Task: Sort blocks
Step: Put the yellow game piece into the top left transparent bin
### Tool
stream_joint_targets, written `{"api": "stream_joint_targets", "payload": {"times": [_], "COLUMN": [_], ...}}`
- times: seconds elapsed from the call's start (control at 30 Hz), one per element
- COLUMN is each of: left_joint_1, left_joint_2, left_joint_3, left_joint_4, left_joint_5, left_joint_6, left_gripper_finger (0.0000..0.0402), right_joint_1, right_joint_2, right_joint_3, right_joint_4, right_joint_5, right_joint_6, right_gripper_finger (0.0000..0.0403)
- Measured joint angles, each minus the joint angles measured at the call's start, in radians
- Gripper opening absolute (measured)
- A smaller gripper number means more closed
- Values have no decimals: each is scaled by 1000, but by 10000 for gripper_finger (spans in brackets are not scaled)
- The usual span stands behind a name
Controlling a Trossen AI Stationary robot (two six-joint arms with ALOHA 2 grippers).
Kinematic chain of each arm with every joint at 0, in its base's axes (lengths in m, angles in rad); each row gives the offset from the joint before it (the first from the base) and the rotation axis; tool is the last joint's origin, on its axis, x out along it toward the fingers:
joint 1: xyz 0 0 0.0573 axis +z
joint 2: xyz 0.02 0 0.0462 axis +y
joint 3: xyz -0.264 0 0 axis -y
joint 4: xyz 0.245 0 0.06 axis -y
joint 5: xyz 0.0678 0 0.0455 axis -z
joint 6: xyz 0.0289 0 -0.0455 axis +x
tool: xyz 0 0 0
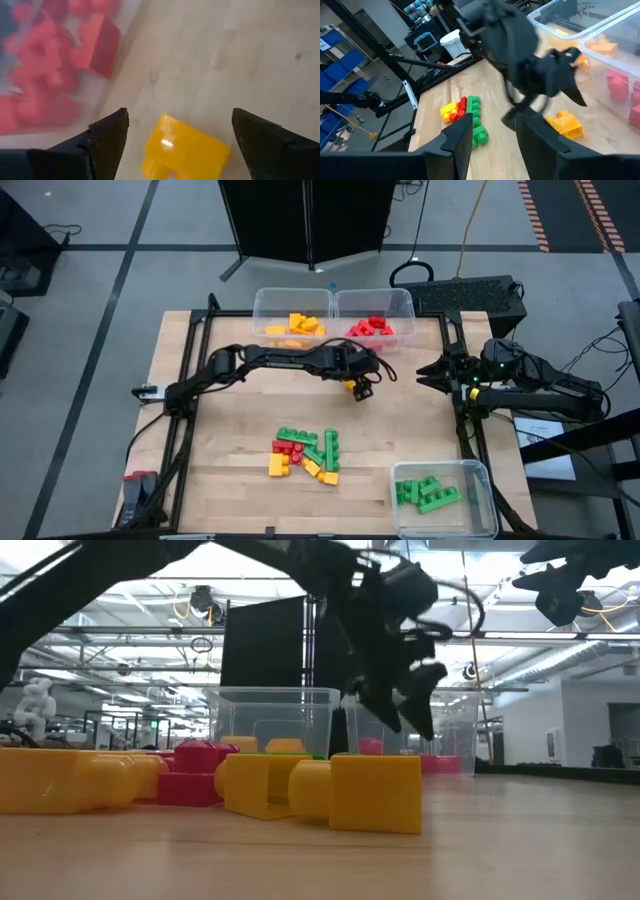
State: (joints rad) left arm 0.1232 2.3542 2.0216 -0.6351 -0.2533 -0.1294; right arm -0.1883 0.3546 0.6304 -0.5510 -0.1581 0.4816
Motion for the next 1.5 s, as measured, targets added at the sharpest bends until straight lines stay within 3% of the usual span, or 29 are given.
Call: {"api": "stream_joint_targets", "payload": {"times": [0.2,0.57,0.93,1.07,1.2,1.37,1.5], "left_joint_1": [9,-74,-133,-132,-128,-111,-86], "left_joint_2": [35,34,34,34,34,33,33], "left_joint_3": [0,-4,1,61,118,131,131], "left_joint_4": [-17,-354,-419,-465,-469,-422,-374], "left_joint_5": [19,53,-25,-87,-109,-98,-44], "left_joint_6": [-128,-379,-456,-317,-63,323,545], "left_gripper_finger": [321,320,320,320,320,320,320], "right_joint_1": [0,0,0,0,0,0,0], "right_joint_2": [0,0,0,0,0,0,0], "right_joint_3": [0,0,0,0,0,0,0], "right_joint_4": [-3,-2,-2,-2,-3,-3,-5], "right_joint_5": [2,2,1,1,1,1,1], "right_joint_6": [-3,-4,-15,-14,-13,-14,-14], "right_gripper_finger": [144,144,144,144,144,144,144]}}
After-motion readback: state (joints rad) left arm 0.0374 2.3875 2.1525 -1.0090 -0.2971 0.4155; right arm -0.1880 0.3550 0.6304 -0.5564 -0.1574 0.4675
